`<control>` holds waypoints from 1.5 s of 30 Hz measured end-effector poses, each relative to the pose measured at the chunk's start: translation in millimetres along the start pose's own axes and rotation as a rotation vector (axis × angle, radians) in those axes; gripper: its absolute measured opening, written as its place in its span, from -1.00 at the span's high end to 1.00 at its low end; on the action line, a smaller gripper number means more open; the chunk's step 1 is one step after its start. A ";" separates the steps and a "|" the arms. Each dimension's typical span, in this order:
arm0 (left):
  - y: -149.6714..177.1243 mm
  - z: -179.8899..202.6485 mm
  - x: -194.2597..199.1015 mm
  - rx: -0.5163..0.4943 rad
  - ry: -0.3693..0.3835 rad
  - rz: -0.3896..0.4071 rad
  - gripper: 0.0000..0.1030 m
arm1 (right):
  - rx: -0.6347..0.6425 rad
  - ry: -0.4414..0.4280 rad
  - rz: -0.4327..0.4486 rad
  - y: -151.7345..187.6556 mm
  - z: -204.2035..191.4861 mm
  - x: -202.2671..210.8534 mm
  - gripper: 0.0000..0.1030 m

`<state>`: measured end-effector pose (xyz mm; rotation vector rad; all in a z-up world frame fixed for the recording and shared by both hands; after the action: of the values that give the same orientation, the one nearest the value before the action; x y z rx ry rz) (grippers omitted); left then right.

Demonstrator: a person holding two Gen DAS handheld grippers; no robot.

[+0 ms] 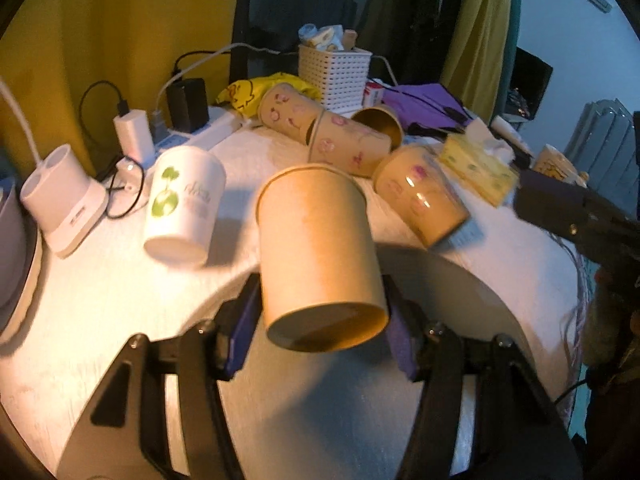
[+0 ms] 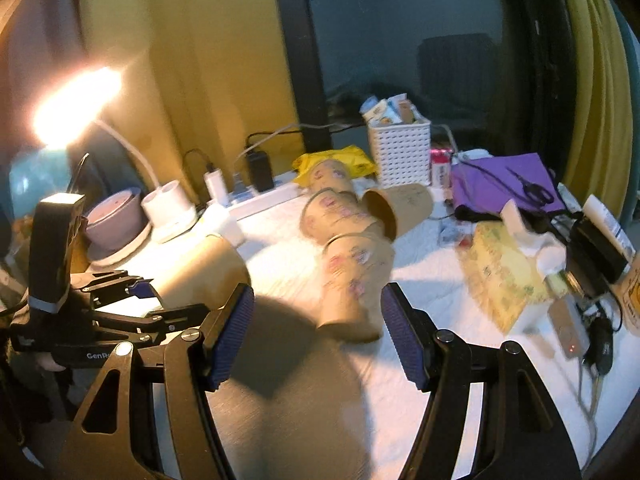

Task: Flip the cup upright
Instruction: 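Lift the tan cup with the left gripper and rotate it mouth up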

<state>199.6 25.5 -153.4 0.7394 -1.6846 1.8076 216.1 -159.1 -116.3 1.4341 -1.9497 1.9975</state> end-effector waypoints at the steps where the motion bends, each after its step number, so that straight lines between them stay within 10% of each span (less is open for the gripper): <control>1: 5.8 2.2 6.1 -0.003 0.003 0.006 -0.13 | 0.003 -0.003 -0.002 3.9 -4.9 2.5 -0.35; 16: 77.4 72.8 79.0 -0.178 -0.004 0.137 -0.13 | -0.024 -0.057 -0.048 58.0 -56.6 53.3 -0.35; 27: 74.5 70.8 121.1 -0.252 -0.165 0.414 -0.13 | -0.277 -0.308 -0.131 56.0 -75.1 67.4 -0.45; 45: 85.2 115.0 152.1 -0.406 -0.078 0.564 -0.14 | -0.379 -0.530 -0.232 44.4 -101.4 60.8 -0.48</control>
<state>35.3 -89.9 -96.1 0.1655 -2.3873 1.6917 96.6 -123.3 -96.6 2.0942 -2.0489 1.1472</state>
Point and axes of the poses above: each gripper's, at about its wrist camera, not at the fingertips, and x roughly against the way its jaws point, z to its right, y to its underside, the point moved 8 cm from there along -x, roughly the way its jaws point, and after that the axes turned 6 degrees about -x, right-handed, at the moved point
